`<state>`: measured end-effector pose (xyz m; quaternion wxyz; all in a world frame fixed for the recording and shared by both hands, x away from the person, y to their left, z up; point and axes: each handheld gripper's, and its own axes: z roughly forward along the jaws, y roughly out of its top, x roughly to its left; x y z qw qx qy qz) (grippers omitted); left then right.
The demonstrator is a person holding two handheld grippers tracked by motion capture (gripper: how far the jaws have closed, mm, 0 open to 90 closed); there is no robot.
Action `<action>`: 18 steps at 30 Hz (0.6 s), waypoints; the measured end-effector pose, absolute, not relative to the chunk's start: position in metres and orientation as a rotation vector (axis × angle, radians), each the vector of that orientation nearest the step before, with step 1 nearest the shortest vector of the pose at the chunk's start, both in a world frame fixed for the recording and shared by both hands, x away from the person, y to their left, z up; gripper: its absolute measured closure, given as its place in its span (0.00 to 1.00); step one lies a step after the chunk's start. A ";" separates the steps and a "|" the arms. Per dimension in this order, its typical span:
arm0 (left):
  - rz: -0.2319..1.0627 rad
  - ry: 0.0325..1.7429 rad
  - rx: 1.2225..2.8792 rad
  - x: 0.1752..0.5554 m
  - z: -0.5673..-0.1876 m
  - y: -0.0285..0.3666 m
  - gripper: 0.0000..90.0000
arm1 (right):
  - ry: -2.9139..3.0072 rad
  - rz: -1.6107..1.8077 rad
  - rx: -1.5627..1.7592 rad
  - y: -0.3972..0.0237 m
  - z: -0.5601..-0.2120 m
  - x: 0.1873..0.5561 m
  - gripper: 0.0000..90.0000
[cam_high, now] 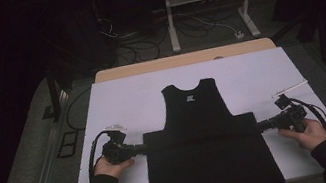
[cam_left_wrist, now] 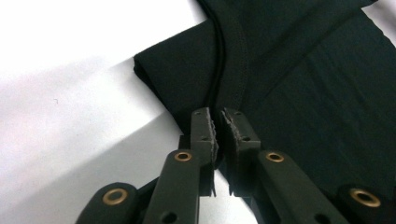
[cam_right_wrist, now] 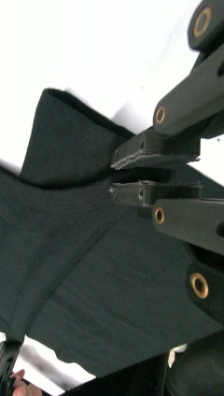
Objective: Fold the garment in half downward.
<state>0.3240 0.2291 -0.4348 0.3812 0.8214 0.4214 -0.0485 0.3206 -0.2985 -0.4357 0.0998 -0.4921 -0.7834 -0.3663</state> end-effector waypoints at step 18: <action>-0.066 1.136 2.070 0.325 -0.429 0.231 0.48 | -2.387 -1.139 -1.488 -0.299 -0.429 0.318 0.58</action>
